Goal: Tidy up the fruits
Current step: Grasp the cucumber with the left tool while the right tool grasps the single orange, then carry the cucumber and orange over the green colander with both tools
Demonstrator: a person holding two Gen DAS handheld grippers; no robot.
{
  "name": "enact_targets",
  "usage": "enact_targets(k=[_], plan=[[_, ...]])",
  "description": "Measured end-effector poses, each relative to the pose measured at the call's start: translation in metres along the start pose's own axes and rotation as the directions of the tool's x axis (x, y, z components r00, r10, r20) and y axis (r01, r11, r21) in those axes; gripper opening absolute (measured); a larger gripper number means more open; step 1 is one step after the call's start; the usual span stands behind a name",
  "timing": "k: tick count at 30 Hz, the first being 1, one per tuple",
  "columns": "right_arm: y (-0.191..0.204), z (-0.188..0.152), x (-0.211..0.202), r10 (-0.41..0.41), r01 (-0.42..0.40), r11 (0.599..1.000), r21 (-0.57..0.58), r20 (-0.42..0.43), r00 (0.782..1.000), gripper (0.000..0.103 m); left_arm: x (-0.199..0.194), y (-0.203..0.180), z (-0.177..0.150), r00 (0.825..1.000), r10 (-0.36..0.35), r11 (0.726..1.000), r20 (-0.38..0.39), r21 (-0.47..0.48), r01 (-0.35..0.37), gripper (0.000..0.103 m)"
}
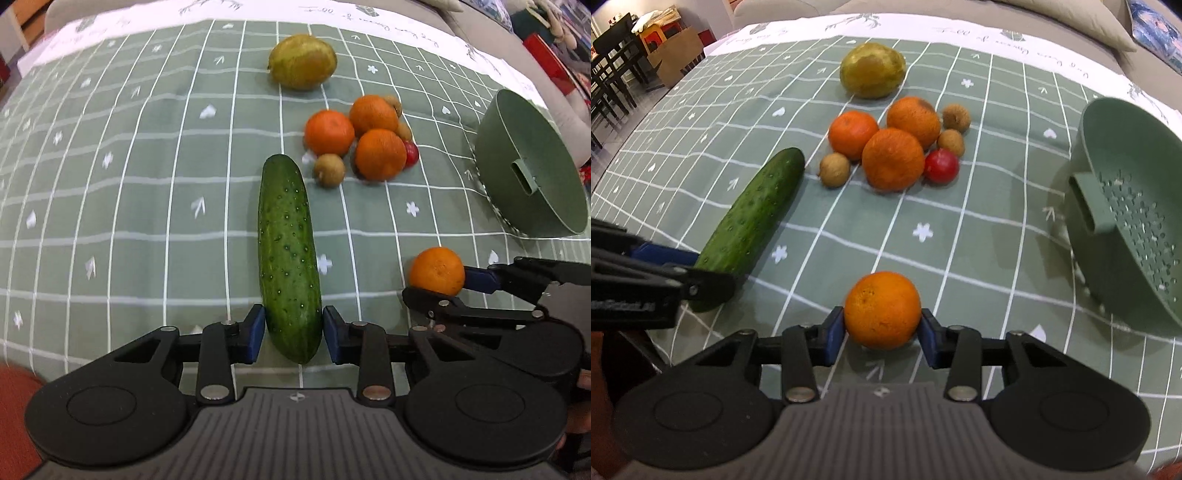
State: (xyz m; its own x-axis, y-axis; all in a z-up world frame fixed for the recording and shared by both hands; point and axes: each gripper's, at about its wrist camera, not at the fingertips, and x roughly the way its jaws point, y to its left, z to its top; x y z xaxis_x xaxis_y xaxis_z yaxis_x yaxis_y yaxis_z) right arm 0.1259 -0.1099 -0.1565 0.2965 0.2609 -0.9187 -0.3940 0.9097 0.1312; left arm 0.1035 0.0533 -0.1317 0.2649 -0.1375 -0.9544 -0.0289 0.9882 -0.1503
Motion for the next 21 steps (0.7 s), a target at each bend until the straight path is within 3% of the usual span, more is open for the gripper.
enact_targets(k=[4,8,11,16,18,19,21], plan=[[-0.001,-0.003,0.000,-0.003,0.003,1.000,0.006,0.003,1.000,0.039,0.005,0.011,0.000,0.998,-0.056,0.996,-0.007,-0.067,0.055,0.039],[-0.004,-0.005,0.000,0.012,-0.012,1.000,0.020,0.012,1.000,0.040,-0.001,0.013,0.006,0.995,-0.082,0.991,0.058,-0.097,0.088,0.051],[-0.006,-0.004,0.000,0.020,-0.021,0.999,0.036,0.019,1.000,0.040,0.003,0.011,0.018,0.994,-0.059,0.993,0.096,-0.093,0.068,0.051],[-0.009,-0.005,-0.003,0.041,-0.043,0.998,0.050,0.027,0.999,0.040,0.019,0.002,0.032,0.996,-0.053,0.996,0.070,-0.068,0.058,0.051],[-0.012,-0.004,-0.004,0.050,-0.052,0.997,0.063,0.034,0.998,0.040,0.024,-0.002,0.032,0.998,-0.040,0.998,0.058,-0.050,0.043,0.049],[-0.013,-0.004,-0.004,0.059,-0.061,0.996,0.068,0.037,0.998,0.041,0.025,-0.003,0.030,0.998,-0.029,0.998,0.054,-0.045,0.032,0.043],[-0.013,-0.003,-0.004,0.064,-0.066,0.996,0.063,0.035,0.997,0.041,0.026,-0.001,0.029,0.998,-0.024,0.998,0.053,-0.052,0.026,0.042]])
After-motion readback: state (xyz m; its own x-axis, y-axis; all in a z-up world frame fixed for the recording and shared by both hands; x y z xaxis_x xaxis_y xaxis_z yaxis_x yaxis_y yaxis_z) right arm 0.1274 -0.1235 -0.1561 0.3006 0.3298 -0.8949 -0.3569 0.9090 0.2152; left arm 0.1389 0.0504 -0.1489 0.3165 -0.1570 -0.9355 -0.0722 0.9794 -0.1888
